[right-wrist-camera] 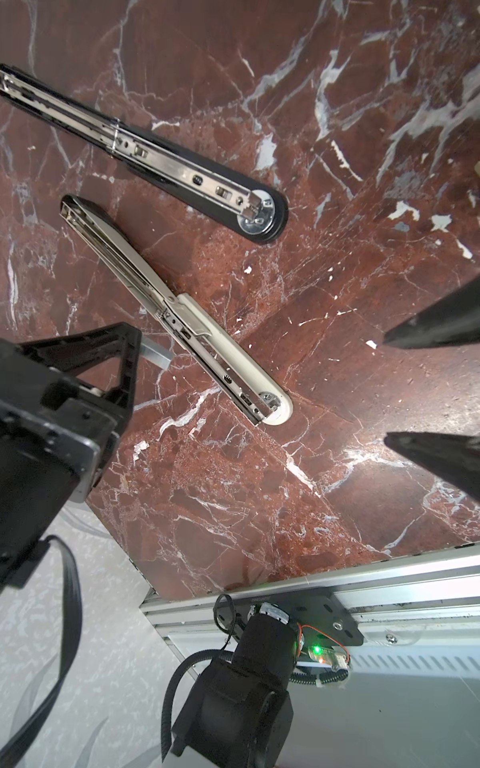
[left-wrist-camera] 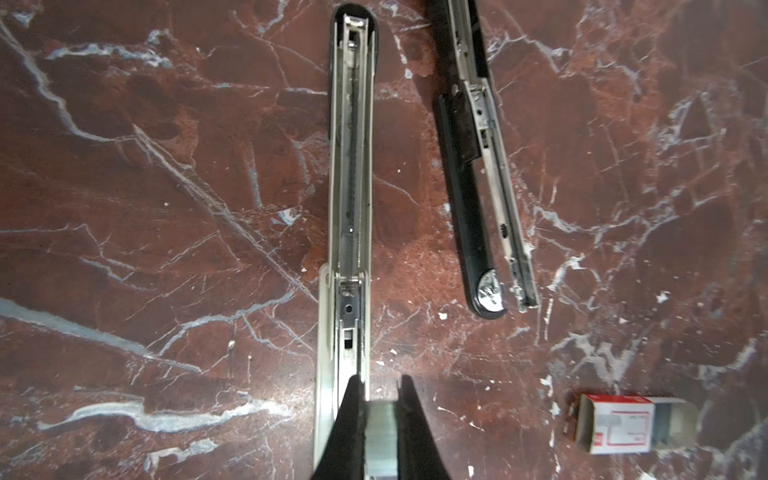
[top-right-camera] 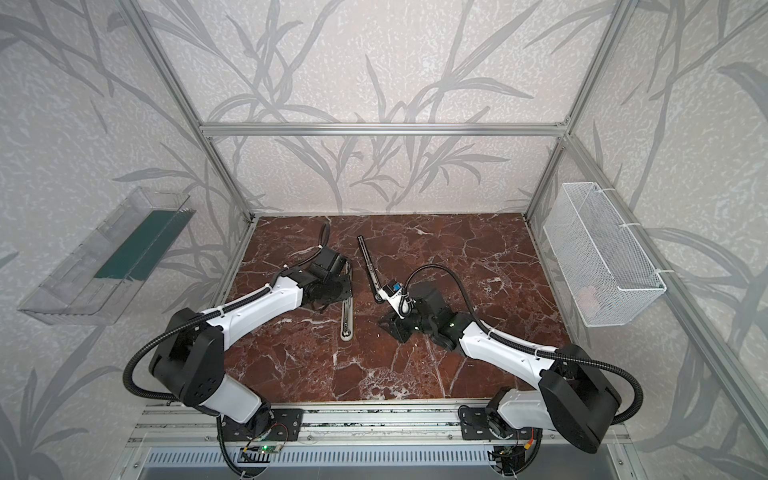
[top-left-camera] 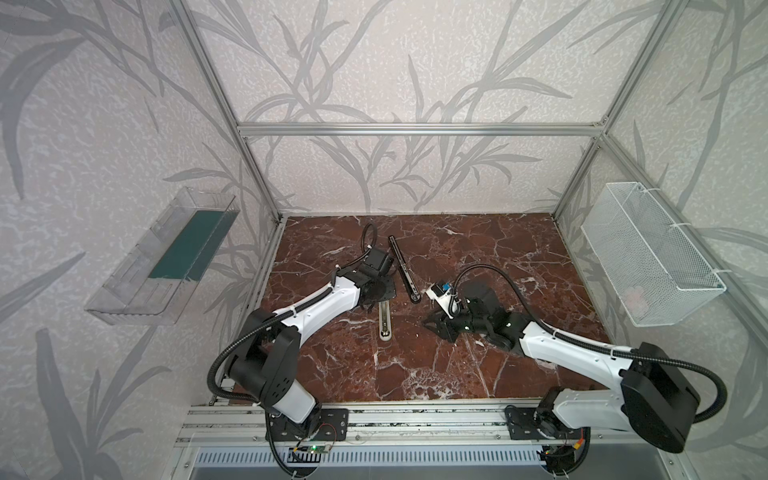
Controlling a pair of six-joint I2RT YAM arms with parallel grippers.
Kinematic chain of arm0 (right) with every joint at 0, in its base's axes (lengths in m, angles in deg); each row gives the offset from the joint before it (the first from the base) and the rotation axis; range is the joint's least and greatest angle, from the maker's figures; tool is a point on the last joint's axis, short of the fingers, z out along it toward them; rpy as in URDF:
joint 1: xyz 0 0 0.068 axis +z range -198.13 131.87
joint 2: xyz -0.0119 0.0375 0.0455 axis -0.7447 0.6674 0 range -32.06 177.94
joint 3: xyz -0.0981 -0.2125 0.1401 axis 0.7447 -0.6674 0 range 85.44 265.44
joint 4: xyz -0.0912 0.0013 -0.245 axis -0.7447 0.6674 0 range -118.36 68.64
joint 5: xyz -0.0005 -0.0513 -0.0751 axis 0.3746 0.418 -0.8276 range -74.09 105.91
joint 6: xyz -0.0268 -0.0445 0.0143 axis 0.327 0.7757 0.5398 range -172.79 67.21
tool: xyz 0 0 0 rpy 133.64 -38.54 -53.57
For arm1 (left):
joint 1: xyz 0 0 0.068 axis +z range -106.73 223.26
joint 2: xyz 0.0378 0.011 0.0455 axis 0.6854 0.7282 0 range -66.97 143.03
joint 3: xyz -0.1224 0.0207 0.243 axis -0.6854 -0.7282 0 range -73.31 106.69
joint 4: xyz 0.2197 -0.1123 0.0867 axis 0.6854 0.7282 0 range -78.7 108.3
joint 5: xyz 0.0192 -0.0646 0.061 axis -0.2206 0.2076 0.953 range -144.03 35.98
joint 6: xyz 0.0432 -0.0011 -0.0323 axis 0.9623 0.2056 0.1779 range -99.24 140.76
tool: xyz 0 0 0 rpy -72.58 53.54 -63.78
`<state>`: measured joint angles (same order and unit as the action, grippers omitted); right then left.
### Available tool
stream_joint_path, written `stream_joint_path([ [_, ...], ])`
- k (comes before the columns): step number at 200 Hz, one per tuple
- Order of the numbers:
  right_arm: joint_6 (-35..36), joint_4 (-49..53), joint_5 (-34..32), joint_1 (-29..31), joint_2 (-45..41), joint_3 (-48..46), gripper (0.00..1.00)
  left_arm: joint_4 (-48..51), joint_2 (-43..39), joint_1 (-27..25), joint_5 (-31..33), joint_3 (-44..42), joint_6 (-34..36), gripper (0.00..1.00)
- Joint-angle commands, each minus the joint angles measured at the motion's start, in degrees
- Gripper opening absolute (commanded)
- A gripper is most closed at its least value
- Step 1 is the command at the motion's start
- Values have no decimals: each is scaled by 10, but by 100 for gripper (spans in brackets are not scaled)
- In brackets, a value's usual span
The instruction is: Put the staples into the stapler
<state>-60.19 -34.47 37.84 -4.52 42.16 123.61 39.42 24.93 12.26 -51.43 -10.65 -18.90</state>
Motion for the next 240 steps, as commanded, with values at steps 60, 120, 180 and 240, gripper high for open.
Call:
stream_joint_path([
  [60, 5, -15, -4, 4, -9, -3, 35, 41, 66, -20, 94, 53, 3, 6],
  [120, 3, -11, 9, 4, 1, 0, 36, 40, 71, -21, 102, 56, 12, 6],
  [180, -1, -11, 8, 5, -5, -3, 35, 37, 86, -21, 110, 65, 27, 6],
  [240, 0, -10, 5, 5, -5, -2, 35, 34, 107, -21, 111, 79, 29, 6],
])
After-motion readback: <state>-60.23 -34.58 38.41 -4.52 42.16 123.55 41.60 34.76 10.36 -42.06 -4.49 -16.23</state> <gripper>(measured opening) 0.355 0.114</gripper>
